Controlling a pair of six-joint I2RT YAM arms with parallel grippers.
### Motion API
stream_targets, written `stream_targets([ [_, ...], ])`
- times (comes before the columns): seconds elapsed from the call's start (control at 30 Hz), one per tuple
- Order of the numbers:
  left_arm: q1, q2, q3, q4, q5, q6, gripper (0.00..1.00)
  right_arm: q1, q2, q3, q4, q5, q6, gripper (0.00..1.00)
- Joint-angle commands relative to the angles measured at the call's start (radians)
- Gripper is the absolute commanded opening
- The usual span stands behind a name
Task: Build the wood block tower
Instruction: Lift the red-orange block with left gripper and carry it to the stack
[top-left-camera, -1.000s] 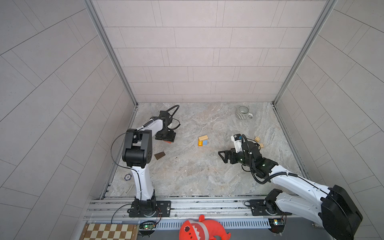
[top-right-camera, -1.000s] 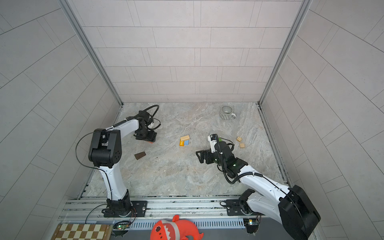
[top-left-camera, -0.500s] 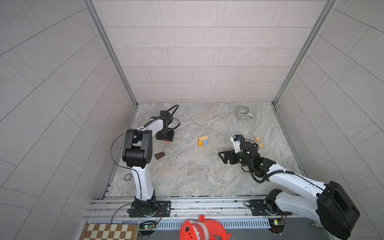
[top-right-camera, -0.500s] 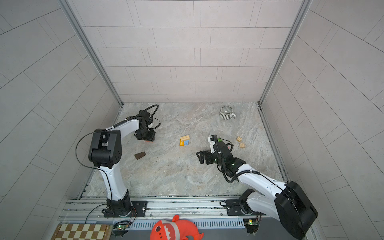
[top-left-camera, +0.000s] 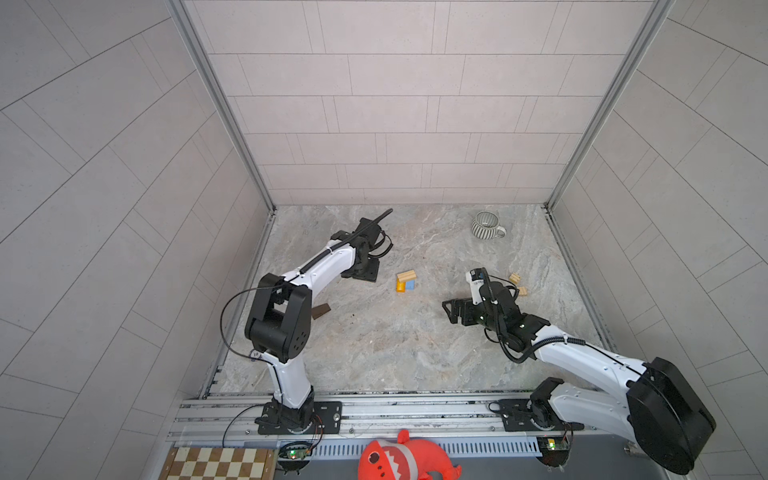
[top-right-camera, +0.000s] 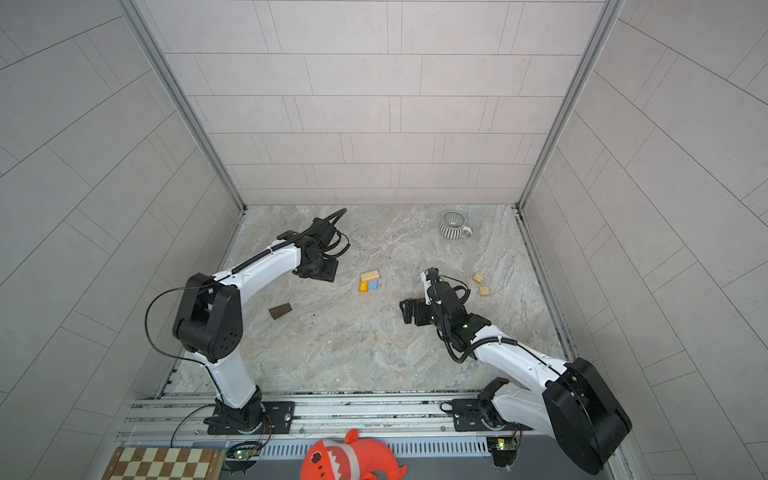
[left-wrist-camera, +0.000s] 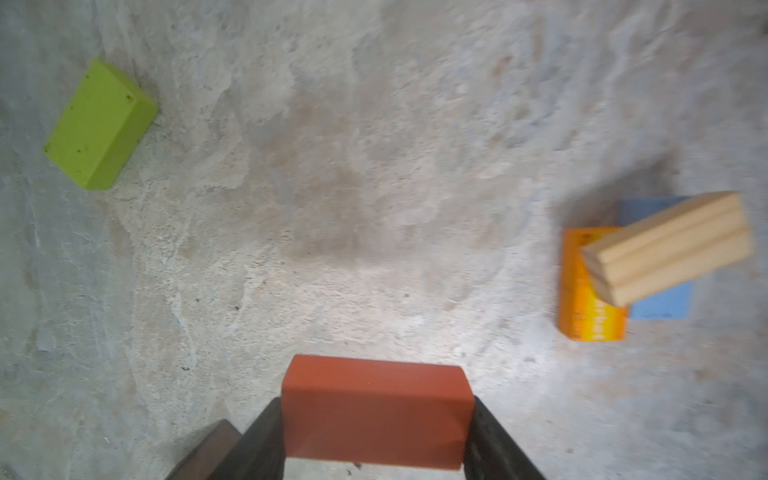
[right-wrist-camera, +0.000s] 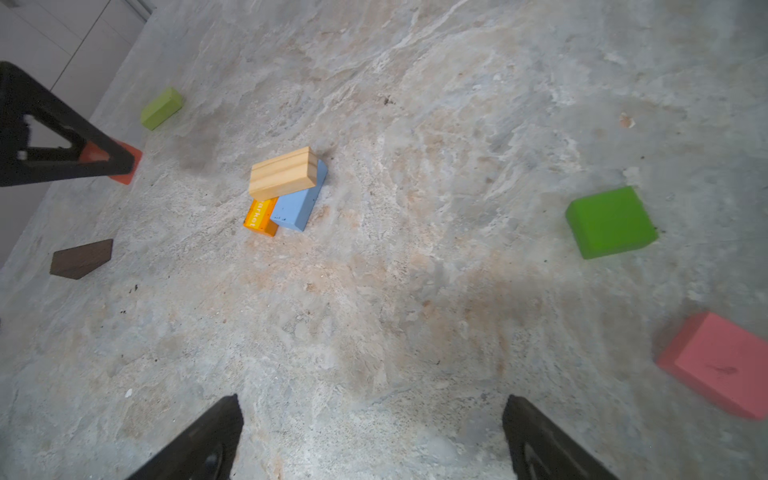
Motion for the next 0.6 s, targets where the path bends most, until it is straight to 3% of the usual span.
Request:
stream_targets([
  [0.0, -0.073, -0.026, 0.033, -0.059, -0.05, -0.169, 0.45, -0.021, 0.025, -0.018, 0.0, 0.034, 0.007, 1.0],
  [0.33, -0.26, 0.055, 0.025, 0.041, -0.064, -0.345, 0.45, -0.055, 0.05, -0.029, 0.015, 0.023, 0.014, 1.0],
  [0.57, -0.271, 0.142, 0.041, 0.114, -0.022, -0.39, 0.45, -0.054, 0.06, -0.027, 0.022, 0.014, 0.019, 1.0],
])
